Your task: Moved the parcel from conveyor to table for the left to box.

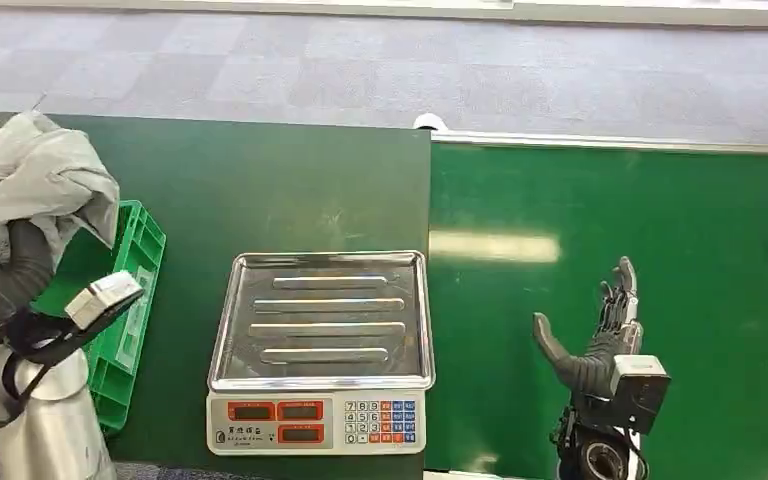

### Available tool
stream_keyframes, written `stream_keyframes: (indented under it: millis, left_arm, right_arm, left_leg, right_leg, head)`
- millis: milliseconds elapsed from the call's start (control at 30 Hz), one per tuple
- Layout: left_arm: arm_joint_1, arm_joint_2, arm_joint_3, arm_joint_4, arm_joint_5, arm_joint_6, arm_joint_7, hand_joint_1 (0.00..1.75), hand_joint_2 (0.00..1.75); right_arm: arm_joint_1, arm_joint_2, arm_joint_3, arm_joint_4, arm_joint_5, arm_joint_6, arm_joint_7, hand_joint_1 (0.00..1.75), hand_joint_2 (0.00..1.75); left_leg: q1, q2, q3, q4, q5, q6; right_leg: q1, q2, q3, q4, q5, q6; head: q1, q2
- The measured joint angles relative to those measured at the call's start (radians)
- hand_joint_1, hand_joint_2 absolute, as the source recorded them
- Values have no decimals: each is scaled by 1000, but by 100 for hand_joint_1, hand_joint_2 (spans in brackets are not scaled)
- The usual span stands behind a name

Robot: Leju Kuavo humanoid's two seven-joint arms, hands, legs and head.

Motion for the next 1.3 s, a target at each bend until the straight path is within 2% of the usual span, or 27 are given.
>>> stream_keyframes:
  millis: [167,233,400,533,567,800,1067,1100,1133,1200,1300]
  left_arm:
    - [-31,-16,112,66,-118,0,1,175,175]
    - [-43,-24,162,124,-206,0,45,171,175]
    - [-52,6,192,315,-325,0,360,171,175]
    - [-65,66,146,524,-343,-4,634,171,175]
    - [-62,82,131,569,-343,-4,667,171,175]
    - [-77,129,63,701,-344,-8,702,169,175]
    - [-79,167,-29,743,-322,-112,795,169,175]
    - [-79,172,-40,745,-322,-127,807,10,175]
    - [-79,177,-48,747,-322,-138,816,0,175]
    - [-78,183,-61,750,-317,-149,829,0,175]
    - [-72,191,-74,753,-274,-72,808,0,175]
  right_arm:
    - [10,-1,-2,-8,5,3,7,0,175]
    - [11,-1,-2,-11,11,-2,11,0,175]
    - [24,-1,-3,-30,13,-11,16,0,175]
    - [26,0,-3,-40,18,-9,30,0,175]
    - [26,0,-3,-43,19,-8,34,0,175]
    - [26,0,-6,-50,20,-3,44,0,175]
    - [25,1,-11,-52,34,14,51,0,175]
    - [25,1,-13,-52,36,18,51,0,175]
    - [25,1,-13,-53,37,19,51,0,175]
    - [26,2,-14,-54,39,22,51,0,175]
    - [26,3,-17,-58,41,25,51,0,175]
  left_leg:
    - [0,0,0,0,0,0]
    - [0,1,0,0,0,0]
    - [0,1,0,0,0,0]
    - [0,0,0,0,0,0]
    - [0,1,-1,0,0,0]
    - [0,0,0,0,0,0]
    - [0,0,0,0,0,0]
    - [0,0,0,0,0,0]
    - [0,0,0,0,0,0]
    - [0,0,0,0,0,0]
    - [0,0,0,0,0,0]
  right_leg:
    - [0,0,0,0,0,0]
    - [0,0,0,0,0,0]
    - [0,0,-1,0,0,0]
    - [0,0,-1,0,0,0]
    - [0,0,-1,0,0,0]
    - [0,0,-1,0,0,0]
    - [0,0,0,0,0,0]
    - [0,0,0,0,0,0]
    - [0,0,1,0,0,0]
    - [0,0,1,0,0,0]
    - [0,0,0,0,0,0]
  head:
    - [1,0]
    - [1,0]
    - [1,0]
    - [1,0]
    - [0,0]
    - [1,0]
    - [0,0]
    - [0,0]
    - [1,0]
    - [1,0]
    - [0,0]
